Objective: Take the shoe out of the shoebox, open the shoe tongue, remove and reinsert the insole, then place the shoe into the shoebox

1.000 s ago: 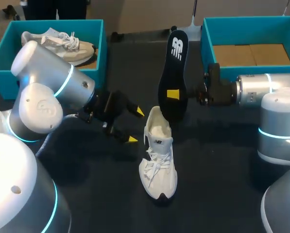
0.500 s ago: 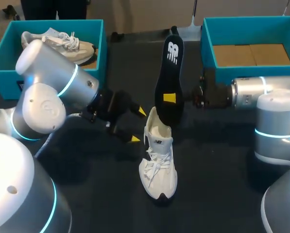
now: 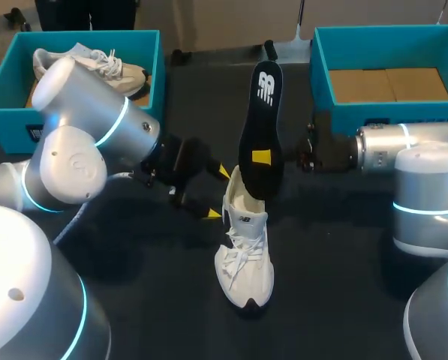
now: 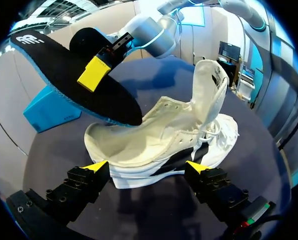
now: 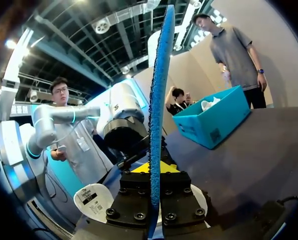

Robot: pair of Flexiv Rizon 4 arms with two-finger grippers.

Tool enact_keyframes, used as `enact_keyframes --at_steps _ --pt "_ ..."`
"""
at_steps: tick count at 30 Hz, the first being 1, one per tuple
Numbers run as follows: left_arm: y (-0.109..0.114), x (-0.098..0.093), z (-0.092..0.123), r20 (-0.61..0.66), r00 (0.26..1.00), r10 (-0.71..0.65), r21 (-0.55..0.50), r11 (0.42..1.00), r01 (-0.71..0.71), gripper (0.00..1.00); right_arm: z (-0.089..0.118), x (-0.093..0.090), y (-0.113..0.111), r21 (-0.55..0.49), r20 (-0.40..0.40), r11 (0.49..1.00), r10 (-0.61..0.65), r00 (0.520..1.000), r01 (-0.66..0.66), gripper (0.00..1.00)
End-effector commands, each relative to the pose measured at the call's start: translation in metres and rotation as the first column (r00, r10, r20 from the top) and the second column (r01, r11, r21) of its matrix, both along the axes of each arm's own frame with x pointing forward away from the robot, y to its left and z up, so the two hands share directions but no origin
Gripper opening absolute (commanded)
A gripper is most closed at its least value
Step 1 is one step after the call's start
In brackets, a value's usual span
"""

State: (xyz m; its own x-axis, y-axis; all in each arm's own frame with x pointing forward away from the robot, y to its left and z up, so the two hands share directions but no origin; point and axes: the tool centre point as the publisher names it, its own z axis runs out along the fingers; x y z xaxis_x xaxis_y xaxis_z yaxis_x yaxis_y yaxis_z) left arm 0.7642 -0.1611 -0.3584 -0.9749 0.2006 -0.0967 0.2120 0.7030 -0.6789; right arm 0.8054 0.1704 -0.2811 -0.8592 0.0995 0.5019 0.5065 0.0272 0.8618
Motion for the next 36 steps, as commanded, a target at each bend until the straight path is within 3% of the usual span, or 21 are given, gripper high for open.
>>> enact_keyframes --at_steps 1,15,22,36 --pt "-0.004 -0.001 0.0 0.009 1.0 0.004 0.01 1.0 -0.004 1.0 0.0 -0.002 0.001 0.0 0.002 1.0 -0.006 1.0 0.006 0.0" --pt "-0.003 -0.001 0.002 0.04 0.999 0.009 0.021 1.0 -0.01 1.0 0.015 0.004 0.012 0.001 0.046 1.0 0.014 0.999 -0.014 0.0" --pt "-0.003 -0.001 0.002 0.04 0.999 0.009 0.021 1.0 -0.01 1.0 0.009 0.012 0.029 -0.002 0.061 0.999 0.043 0.997 -0.043 0.0" --pt "-0.003 -0.001 0.002 0.04 0.999 0.009 0.021 1.0 -0.01 1.0 -0.006 0.005 0.028 -0.005 0.059 0.999 0.052 0.997 -0.051 0.0"
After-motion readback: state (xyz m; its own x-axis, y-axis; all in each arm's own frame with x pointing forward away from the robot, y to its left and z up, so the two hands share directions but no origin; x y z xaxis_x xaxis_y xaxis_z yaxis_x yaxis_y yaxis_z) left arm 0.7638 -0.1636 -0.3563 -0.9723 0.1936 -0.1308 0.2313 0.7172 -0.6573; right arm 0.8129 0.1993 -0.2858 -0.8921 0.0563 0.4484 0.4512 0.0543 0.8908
